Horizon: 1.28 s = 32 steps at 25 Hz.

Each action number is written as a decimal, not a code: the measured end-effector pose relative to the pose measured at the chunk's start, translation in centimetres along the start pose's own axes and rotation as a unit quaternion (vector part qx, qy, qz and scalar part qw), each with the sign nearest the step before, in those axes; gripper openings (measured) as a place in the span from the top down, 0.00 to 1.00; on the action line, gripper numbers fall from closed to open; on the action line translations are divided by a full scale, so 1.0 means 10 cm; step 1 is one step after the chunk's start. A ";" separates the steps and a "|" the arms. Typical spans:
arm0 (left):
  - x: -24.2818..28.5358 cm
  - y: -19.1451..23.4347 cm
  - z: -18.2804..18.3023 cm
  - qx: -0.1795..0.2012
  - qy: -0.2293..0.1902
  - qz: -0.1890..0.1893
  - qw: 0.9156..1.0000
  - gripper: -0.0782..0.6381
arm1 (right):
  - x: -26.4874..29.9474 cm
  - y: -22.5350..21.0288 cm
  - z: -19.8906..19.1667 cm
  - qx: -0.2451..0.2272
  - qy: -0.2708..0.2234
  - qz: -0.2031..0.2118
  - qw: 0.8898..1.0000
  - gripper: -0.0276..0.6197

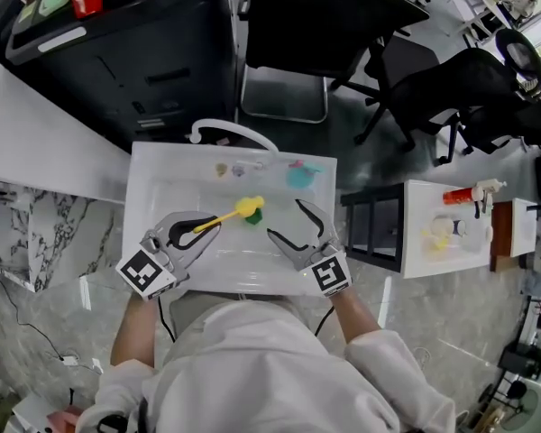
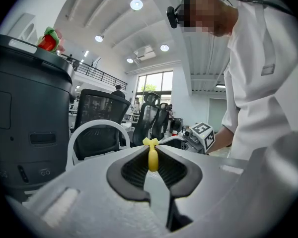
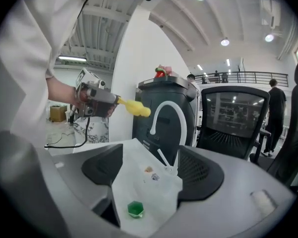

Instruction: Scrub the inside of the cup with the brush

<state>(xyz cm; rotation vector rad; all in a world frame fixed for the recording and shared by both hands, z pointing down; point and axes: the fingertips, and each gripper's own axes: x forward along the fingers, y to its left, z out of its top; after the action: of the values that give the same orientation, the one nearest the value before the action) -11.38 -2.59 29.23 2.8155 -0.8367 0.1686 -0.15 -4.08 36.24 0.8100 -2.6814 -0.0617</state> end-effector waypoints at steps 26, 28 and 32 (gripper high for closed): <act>-0.02 -0.09 0.01 -0.018 -0.014 0.030 0.999 0.84 | -0.63 -0.25 0.63 0.031 -0.077 -0.113 0.990 0.96; -0.03 -0.11 0.01 -0.017 -0.014 0.030 0.999 0.84 | -0.64 -0.25 0.63 0.036 -0.077 -0.115 0.990 0.96; -0.05 -0.11 0.04 -0.015 -0.015 0.033 0.999 0.84 | -0.65 -0.24 0.63 0.039 -0.076 -0.114 0.990 0.96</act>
<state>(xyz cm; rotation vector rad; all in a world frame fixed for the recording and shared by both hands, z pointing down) -11.15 -1.54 28.59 2.7699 -0.9325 0.1225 4.14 -2.91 27.97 1.1790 -2.7334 -0.0771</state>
